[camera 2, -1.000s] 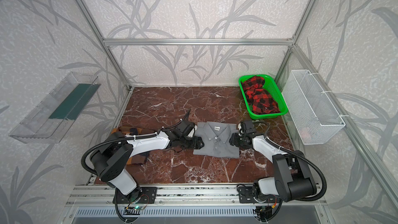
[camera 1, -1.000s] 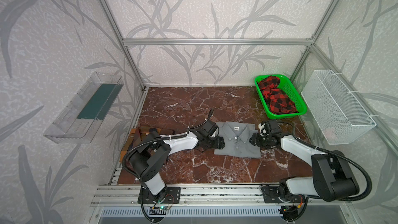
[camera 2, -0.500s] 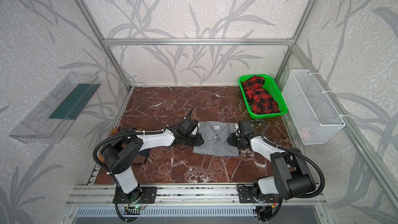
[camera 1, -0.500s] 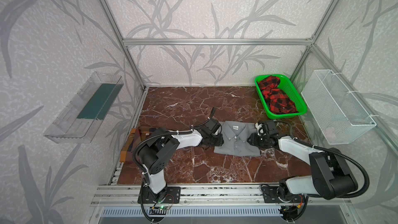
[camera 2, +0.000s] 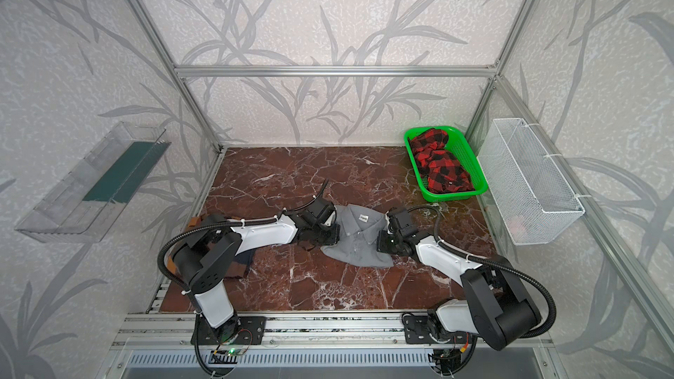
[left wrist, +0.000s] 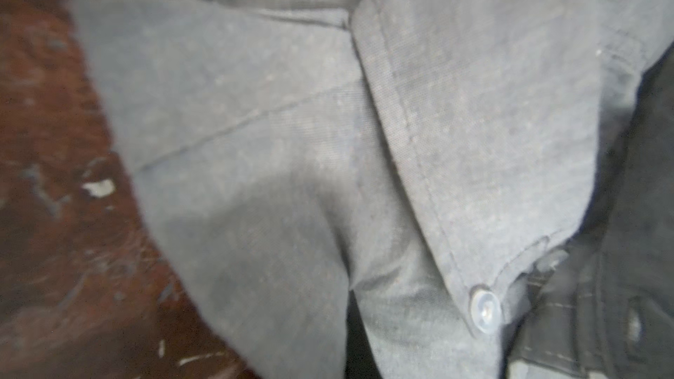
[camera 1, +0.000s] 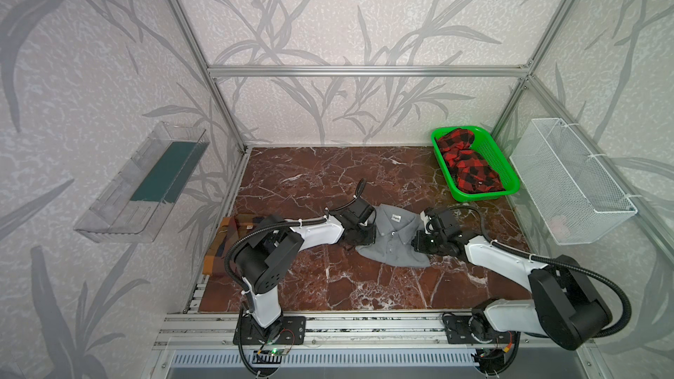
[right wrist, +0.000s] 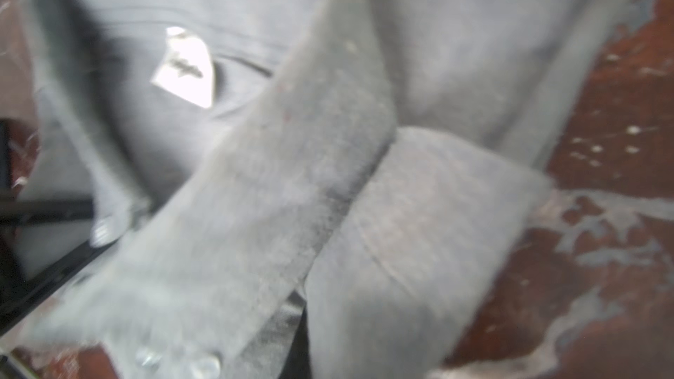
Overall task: Fold and stack the long sleeve shirts
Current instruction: 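Lift and carry the grey shirt with both grippers onto the plaid stack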
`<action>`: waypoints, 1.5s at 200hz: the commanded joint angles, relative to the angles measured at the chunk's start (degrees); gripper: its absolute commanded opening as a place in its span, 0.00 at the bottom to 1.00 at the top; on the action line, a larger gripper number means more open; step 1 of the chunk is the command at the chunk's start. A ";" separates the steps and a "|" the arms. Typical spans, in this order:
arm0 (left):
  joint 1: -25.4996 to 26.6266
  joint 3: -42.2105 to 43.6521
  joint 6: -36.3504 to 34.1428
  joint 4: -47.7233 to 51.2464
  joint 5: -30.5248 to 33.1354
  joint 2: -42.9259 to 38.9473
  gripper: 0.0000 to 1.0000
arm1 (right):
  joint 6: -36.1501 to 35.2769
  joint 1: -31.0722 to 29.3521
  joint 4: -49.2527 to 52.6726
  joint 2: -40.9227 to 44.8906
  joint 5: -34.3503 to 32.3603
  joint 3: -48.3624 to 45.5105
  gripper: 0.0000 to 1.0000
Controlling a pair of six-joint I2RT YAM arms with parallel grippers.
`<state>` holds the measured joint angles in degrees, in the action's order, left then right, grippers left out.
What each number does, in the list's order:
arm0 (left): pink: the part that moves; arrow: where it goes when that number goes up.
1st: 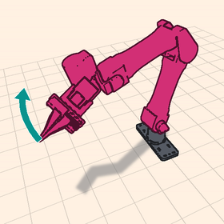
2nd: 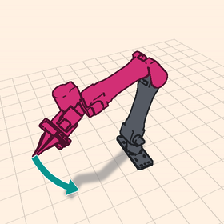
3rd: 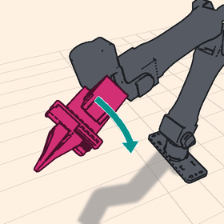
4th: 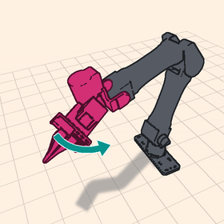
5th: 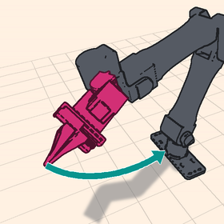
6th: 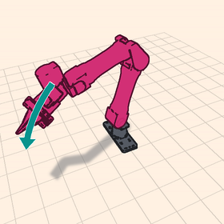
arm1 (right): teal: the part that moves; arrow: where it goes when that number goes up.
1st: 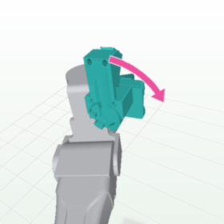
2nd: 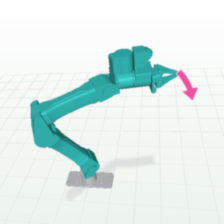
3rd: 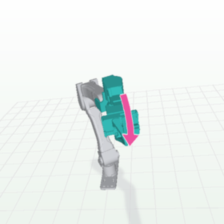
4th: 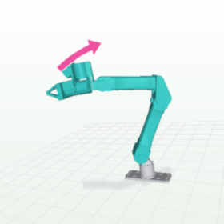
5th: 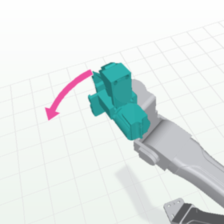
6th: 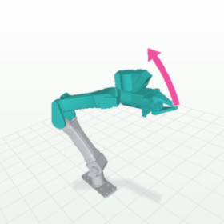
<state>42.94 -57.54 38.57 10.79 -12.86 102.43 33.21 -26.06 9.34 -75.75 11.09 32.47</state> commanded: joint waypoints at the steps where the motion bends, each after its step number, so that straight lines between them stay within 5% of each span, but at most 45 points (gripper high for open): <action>1: -0.50 -2.23 -1.21 5.66 3.71 -5.68 0.00 | 1.79 -4.02 4.52 5.28 -2.91 5.76 0.00; 66: -5.15 -2.59 -3.13 29.45 20.16 -31.27 0.00 | 7.24 -23.17 5.14 1.62 -11.37 20.76 0.00; 129: -22.75 -5.69 -13.85 51.73 33.36 -51.97 0.00 | 9.31 -40.27 -4.04 -16.83 -19.29 39.50 0.00; 171: -34.25 1.38 -16.87 46.40 40.22 -58.04 0.00 | 10.82 -46.78 -14.88 -29.74 -24.54 47.70 0.00; 235: -37.83 13.89 -25.73 30.74 58.96 -61.05 0.00 | 10.80 -49.78 -23.40 -44.11 -27.39 58.11 0.00; 300: -43.16 19.19 -30.30 21.20 60.61 -53.99 0.00 | 8.30 -50.38 -22.18 -54.56 -25.33 68.56 0.00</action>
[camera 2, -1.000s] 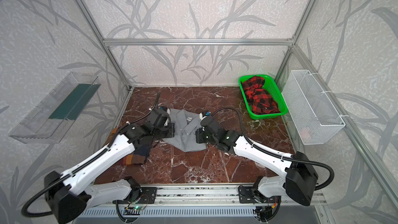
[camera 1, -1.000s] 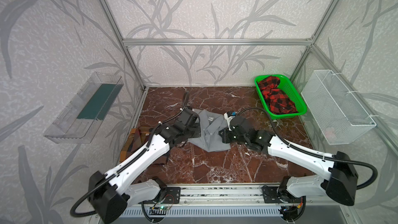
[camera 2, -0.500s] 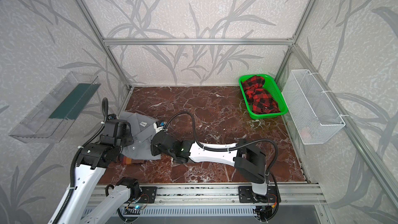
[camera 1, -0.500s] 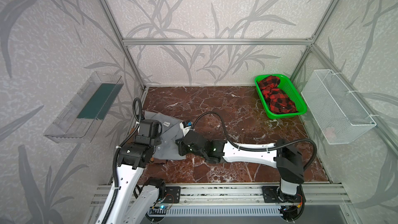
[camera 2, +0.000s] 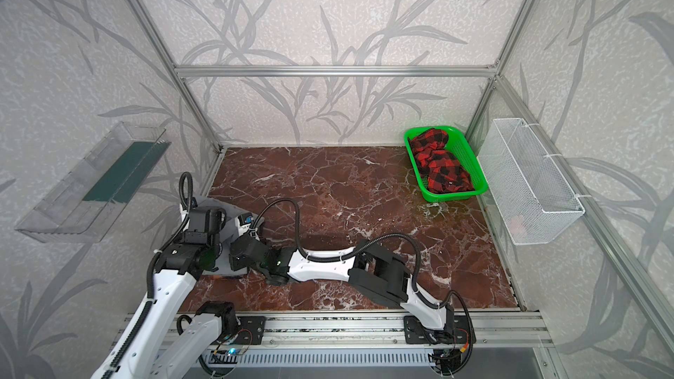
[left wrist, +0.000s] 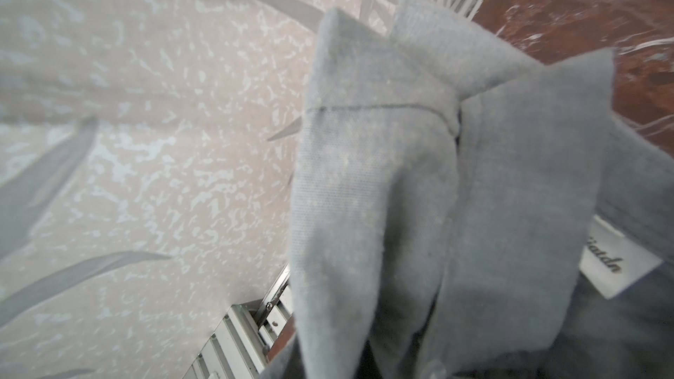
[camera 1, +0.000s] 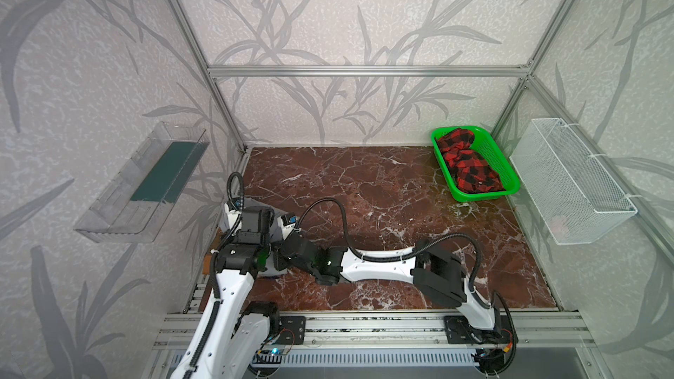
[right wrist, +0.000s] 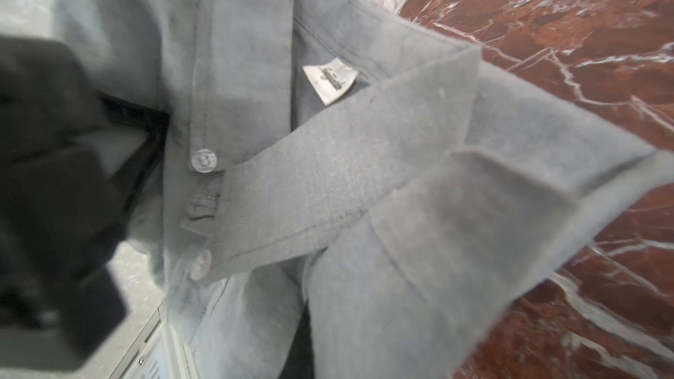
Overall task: Fold and stack the long sleeve shirts
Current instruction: 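Lift and carry the grey shirt with both grippers onto the plaid stack, then lower the grey shirt onto the stack and open both grippers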
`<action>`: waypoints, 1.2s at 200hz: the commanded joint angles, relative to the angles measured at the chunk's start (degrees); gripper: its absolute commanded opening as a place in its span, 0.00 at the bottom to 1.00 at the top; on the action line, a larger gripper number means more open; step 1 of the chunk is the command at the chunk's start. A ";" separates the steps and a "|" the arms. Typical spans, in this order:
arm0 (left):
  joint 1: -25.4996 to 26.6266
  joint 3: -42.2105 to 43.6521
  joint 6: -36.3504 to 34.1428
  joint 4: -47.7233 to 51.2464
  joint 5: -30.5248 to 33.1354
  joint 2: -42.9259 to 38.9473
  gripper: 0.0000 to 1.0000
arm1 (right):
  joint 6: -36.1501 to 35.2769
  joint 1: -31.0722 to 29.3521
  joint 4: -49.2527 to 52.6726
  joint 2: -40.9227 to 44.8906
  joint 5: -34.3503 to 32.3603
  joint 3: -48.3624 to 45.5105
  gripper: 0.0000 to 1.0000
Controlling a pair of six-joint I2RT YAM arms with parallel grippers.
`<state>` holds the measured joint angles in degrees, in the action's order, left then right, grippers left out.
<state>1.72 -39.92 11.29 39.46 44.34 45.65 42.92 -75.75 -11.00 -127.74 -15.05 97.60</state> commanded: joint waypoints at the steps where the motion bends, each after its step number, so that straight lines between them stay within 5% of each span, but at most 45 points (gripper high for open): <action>1: -1.96 1.59 -3.12 -7.70 3.48 3.05 0.00 | -1.46 -0.67 -1.78 -2.67 0.81 3.54 0.00; 101: -4.93 6.17 -4.59 -21.61 8.24 9.17 0.00 | -1.00 1.37 -3.63 -10.35 1.03 8.43 0.00; 140: -5.07 5.86 -2.61 -22.37 9.01 9.22 0.38 | 2.02 1.64 -3.03 -12.98 1.29 9.89 0.00; 159: -5.03 4.74 -0.94 -20.61 7.58 8.32 0.71 | 2.08 1.65 -2.14 -13.41 0.57 10.10 0.00; 179: -4.56 3.36 0.54 -18.29 6.55 6.14 0.85 | 3.42 2.06 -2.14 -13.43 0.05 9.27 0.00; 209: -2.08 2.04 0.68 -15.70 4.86 1.73 0.88 | 5.56 2.36 -4.69 -12.68 -0.38 6.17 0.00; 240: 0.46 2.99 0.75 -14.52 -0.08 -2.57 0.99 | 1.36 2.44 -4.74 -9.23 -0.40 4.28 0.40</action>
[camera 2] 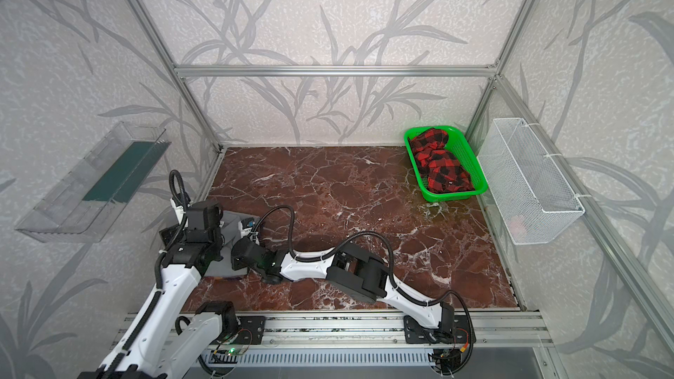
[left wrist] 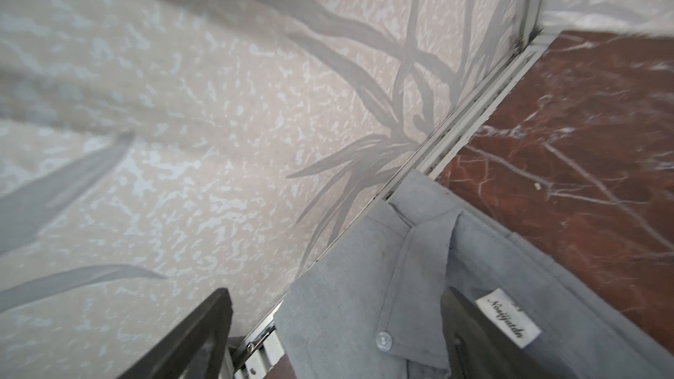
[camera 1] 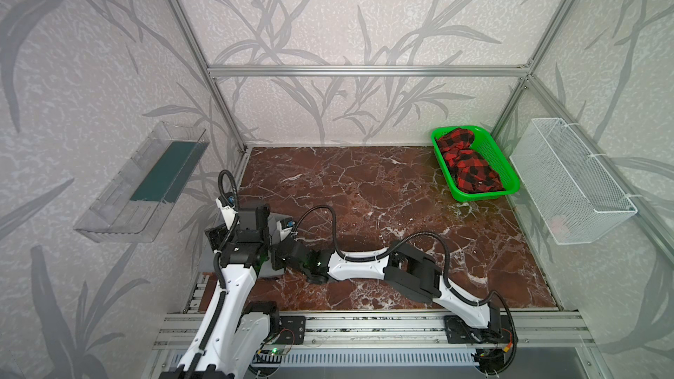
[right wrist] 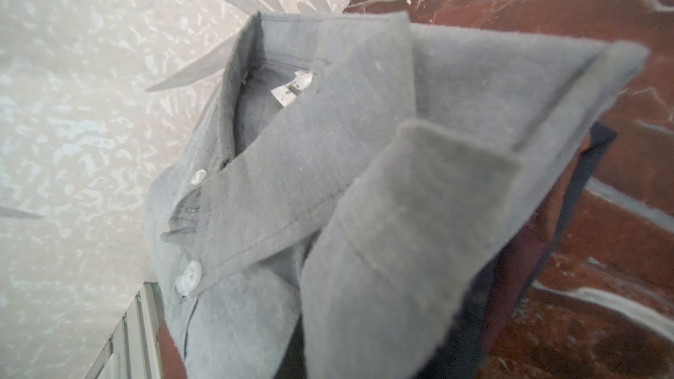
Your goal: Fold and stack the long sleeve shirts
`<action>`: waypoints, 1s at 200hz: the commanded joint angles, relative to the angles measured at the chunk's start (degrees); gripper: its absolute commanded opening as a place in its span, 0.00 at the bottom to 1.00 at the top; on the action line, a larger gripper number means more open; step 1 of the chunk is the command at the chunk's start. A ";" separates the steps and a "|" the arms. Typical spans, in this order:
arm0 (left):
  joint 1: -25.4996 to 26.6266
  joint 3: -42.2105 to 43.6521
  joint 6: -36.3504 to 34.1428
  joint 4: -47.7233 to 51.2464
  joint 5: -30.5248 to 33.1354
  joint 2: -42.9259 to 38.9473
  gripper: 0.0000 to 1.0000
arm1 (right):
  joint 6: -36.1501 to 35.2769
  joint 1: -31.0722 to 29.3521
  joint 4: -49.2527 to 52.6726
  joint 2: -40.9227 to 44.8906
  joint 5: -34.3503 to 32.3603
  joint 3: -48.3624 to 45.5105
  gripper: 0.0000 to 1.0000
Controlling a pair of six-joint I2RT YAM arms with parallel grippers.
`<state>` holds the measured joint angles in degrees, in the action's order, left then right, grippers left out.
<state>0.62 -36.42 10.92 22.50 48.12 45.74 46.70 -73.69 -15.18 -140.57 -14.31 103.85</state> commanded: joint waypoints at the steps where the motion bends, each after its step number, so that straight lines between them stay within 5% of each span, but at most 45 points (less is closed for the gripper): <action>1: 1.65 -0.50 1.08 2.54 -4.06 -2.75 0.99 | -2.59 0.39 -0.65 3.79 -1.15 -2.11 0.41; 24: 2.94 -0.64 1.06 3.06 -5.94 -3.63 0.99 | -4.99 1.05 -0.78 7.85 -1.57 -5.01 0.60; 82: 4.58 -0.67 1.42 -0.06 -16.09 -5.43 0.99 | -17.12 2.40 -0.82 26.12 -5.84 -18.10 0.82; 95: 5.07 -0.83 1.26 -0.76 -18.76 -5.86 0.99 | -20.85 2.45 -1.86 32.41 -8.26 -22.78 1.00; 120: 5.21 0.99 -0.79 -4.61 -29.18 -4.91 0.99 | -28.32 3.70 -0.53 46.01 -10.30 -31.30 0.99; 156: 5.08 6.09 2.39 -14.21 -33.02 -0.52 0.99 | -35.14 11.07 10.66 65.16 -12.23 -42.33 0.99; 176: 4.87 10.12 0.70 -23.15 -29.21 1.73 0.99 | -41.31 14.56 8.81 76.87 -17.25 -52.67 0.99; 200: 2.91 14.83 -0.14 -33.82 -24.44 5.64 0.99 | -41.08 26.09 8.30 89.97 -20.37 -65.01 0.99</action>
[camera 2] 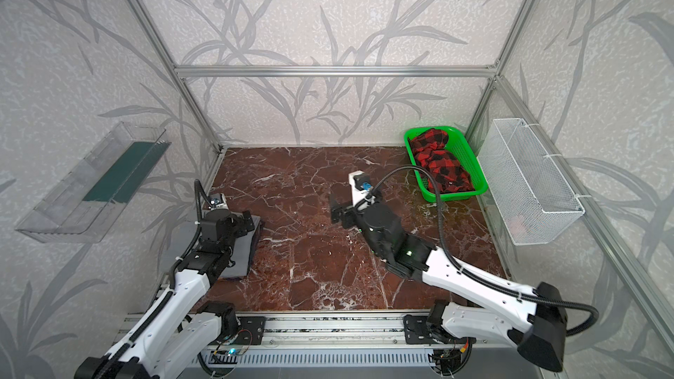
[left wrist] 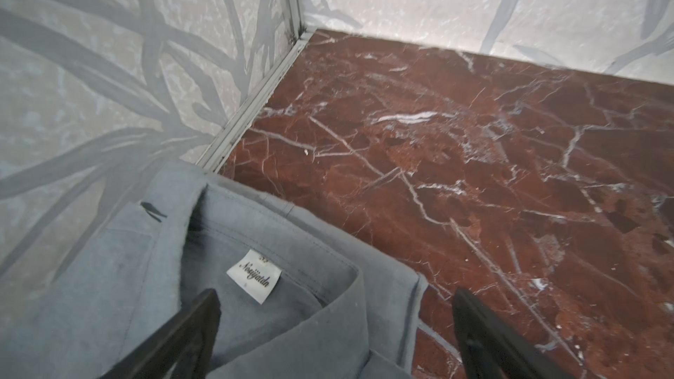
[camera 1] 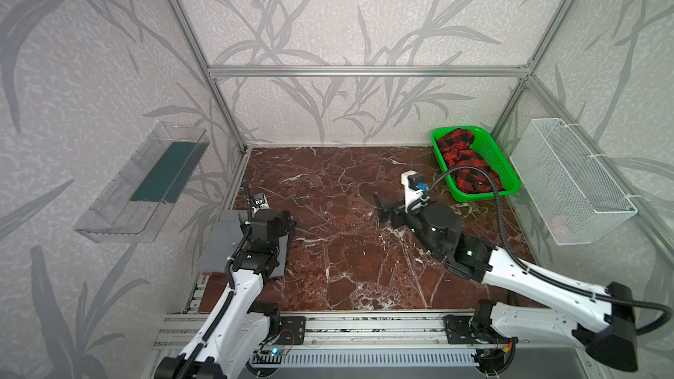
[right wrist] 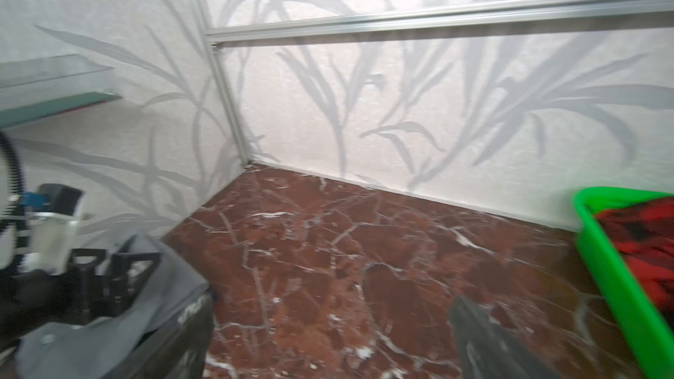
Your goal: Fold and stack the long sleeve shirts
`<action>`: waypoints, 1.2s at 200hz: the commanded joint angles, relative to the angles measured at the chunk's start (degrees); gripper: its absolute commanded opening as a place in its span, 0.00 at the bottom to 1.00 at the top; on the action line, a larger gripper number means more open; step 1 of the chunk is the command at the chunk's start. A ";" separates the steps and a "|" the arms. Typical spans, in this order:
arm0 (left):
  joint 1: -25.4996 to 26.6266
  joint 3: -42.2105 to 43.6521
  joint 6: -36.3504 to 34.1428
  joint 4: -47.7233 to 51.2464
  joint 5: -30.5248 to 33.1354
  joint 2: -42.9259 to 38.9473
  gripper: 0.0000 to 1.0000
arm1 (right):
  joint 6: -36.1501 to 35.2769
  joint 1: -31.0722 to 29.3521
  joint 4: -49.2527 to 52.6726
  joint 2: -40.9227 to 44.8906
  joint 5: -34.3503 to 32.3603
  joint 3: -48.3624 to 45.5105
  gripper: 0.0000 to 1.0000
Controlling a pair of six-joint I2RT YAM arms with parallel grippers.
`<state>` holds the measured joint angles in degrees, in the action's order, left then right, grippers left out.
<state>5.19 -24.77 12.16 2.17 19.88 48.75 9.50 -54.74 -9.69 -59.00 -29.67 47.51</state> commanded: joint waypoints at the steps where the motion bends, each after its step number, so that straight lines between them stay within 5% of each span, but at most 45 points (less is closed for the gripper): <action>1: -1.75 3.30 -1.50 -13.86 3.78 2.78 0.99 | -3.61 7.69 2.83 8.70 -4.89 -9.23 0.99; 36: -2.64 6.30 -3.18 -28.16 5.50 9.36 0.99 | -1.06 24.14 1.69 18.50 -1.67 -21.64 0.99; 91: -3.02 4.74 -6.36 -44.97 3.83 27.26 0.99 | -0.25 39.36 -11.85 4.03 6.19 -28.12 0.99; 126: -3.35 2.12 -7.65 -51.22 2.66 37.75 0.99 | -8.80 41.77 -25.26 -7.41 5.95 -28.49 0.99; 190: -2.09 4.51 -9.73 -60.09 2.65 41.76 0.99 | -14.74 44.23 -54.07 -29.38 10.48 -30.33 0.99; 198: -0.60 5.35 -11.61 -63.94 4.69 42.82 0.99 | -15.80 44.07 -50.30 -30.38 14.38 -28.99 0.99; 240: 0.50 6.46 -12.41 -66.78 5.86 43.09 0.99 | -14.13 44.72 -50.07 -32.29 13.49 -27.55 0.99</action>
<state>5.67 -18.94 1.96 -59.27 23.92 91.61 -4.14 -10.44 -54.70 -91.61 -17.26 18.37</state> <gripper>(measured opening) 0.991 0.991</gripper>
